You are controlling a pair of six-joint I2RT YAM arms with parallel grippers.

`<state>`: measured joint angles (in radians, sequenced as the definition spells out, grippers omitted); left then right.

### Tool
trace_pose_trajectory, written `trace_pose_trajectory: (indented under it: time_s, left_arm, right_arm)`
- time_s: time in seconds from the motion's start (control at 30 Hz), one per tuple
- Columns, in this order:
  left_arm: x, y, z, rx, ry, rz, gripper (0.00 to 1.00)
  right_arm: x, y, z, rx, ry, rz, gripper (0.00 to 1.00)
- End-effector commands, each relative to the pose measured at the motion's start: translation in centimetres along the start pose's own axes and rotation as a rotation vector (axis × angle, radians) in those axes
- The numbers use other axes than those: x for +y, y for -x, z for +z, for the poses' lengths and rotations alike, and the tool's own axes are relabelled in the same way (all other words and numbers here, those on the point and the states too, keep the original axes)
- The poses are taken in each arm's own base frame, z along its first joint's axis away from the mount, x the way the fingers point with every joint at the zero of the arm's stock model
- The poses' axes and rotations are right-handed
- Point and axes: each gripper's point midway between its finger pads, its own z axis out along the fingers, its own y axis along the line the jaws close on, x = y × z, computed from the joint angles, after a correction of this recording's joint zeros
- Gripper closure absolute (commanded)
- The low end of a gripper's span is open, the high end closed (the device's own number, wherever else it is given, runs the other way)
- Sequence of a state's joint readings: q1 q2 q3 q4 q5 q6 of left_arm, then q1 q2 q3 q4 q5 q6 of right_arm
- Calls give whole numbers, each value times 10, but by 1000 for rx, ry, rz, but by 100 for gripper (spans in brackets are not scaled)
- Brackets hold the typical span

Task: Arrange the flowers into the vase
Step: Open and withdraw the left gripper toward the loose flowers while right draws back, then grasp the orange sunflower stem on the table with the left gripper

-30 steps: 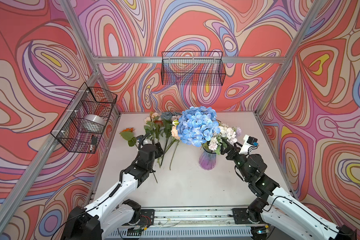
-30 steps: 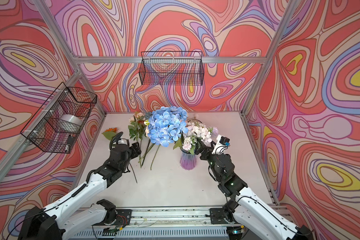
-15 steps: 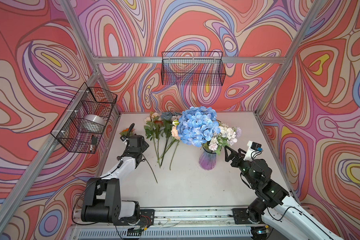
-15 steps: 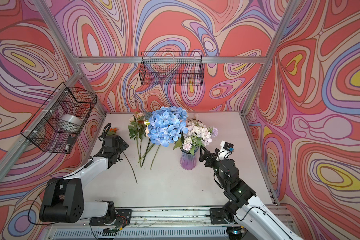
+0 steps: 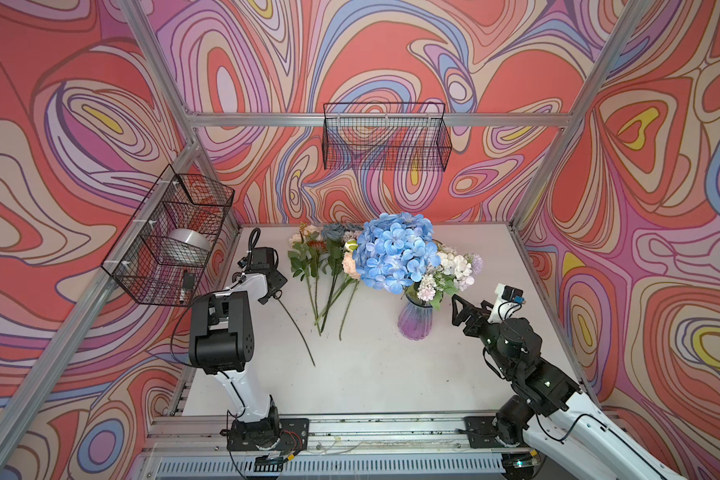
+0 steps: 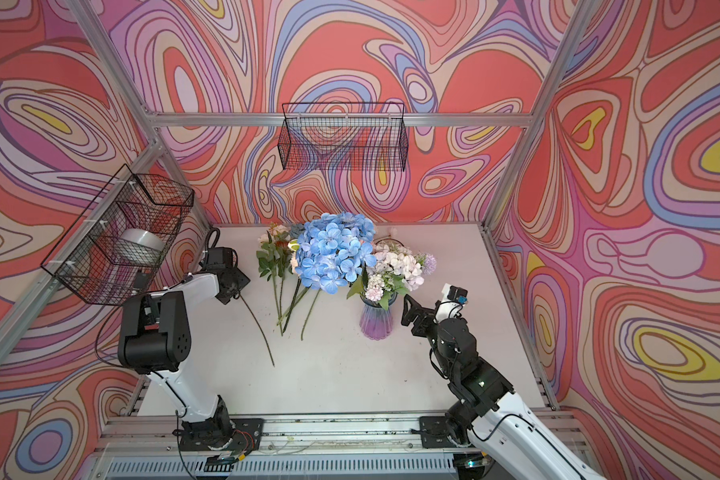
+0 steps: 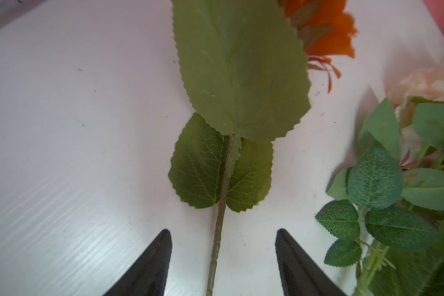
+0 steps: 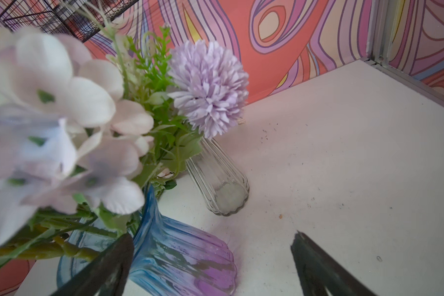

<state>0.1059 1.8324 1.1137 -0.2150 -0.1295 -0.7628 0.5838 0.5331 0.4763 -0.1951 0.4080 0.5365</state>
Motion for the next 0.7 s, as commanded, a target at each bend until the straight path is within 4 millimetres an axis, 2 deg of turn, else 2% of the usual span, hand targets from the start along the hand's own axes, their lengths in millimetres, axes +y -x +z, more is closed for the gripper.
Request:
trace_pose_trajectory:
  time_s: [0.0, 0.07, 0.2, 0.27, 0.33, 0.5, 0.67]
  left_arm:
    - [8, -12, 9, 91, 51, 1, 37]
    - [8, -15, 12, 109, 61, -4, 44]
    - [9, -20, 20, 132, 64, -24, 68]
    - [9, -23, 24, 143, 59, -33, 81]
    - [9, -24, 25, 143, 56, -38, 100]
    - [8, -14, 12, 100, 48, -20, 100]
    - [1, 10, -30, -17, -9, -17, 100]
  right_arm:
    - [5, 17, -3, -42, 1, -7, 2]
    - [5, 18, -4, -46, 3, -5, 2]
    - [5, 23, -7, -63, 2, -3, 2]
    - [6, 28, -9, -78, 3, -8, 2]
    - [7, 34, -11, -95, 4, -18, 2]
    - [14, 51, -17, -140, 21, -45, 2]
    - [26, 63, -16, -168, 53, -74, 2]
